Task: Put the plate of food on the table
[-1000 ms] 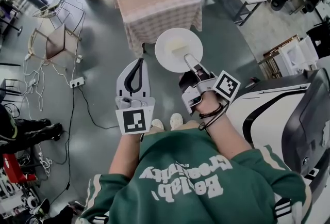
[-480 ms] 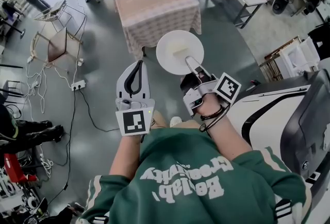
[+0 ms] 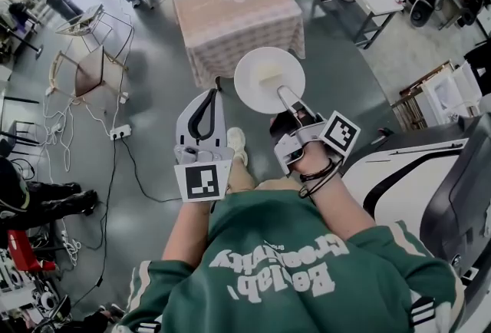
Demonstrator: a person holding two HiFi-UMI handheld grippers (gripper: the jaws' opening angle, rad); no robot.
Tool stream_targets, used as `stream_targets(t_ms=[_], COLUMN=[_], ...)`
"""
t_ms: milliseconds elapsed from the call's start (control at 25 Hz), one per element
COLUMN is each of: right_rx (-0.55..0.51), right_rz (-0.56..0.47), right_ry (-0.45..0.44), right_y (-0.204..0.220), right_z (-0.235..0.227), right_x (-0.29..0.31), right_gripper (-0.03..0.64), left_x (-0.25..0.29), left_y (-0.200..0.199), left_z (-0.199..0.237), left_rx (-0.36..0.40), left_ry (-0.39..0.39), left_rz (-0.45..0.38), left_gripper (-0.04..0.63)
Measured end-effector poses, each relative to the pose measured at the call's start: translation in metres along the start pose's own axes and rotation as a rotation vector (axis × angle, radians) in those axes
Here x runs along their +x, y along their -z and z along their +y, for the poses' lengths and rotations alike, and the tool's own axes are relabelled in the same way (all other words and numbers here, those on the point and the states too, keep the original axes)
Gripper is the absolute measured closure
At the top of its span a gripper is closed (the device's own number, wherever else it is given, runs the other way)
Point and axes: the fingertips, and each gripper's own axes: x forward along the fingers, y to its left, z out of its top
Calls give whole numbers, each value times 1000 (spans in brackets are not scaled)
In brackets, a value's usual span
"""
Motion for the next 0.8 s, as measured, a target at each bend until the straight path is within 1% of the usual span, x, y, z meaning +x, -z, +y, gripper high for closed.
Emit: stream_targets(t_ms=[280,400,520,800], right_rx=[11,14,30,27], right_rz=[-1,-10,-27,-58], right_ry=[-19,-8,2,14], right_y=[-11,-19,-31,-59], right_z=[-26,-38,-48,-45], right_x=[24,37,51,107], right_gripper=[584,584,584,584], left_x=[36,54,74,132], left_y=[26,34,43,49], left_z=[4,6,10,41], left_rx=[1,-2,3,12], left_ry=[6,25,41,68], left_rz=[-18,-28,-16,-17], left_gripper=[586,586,586,586])
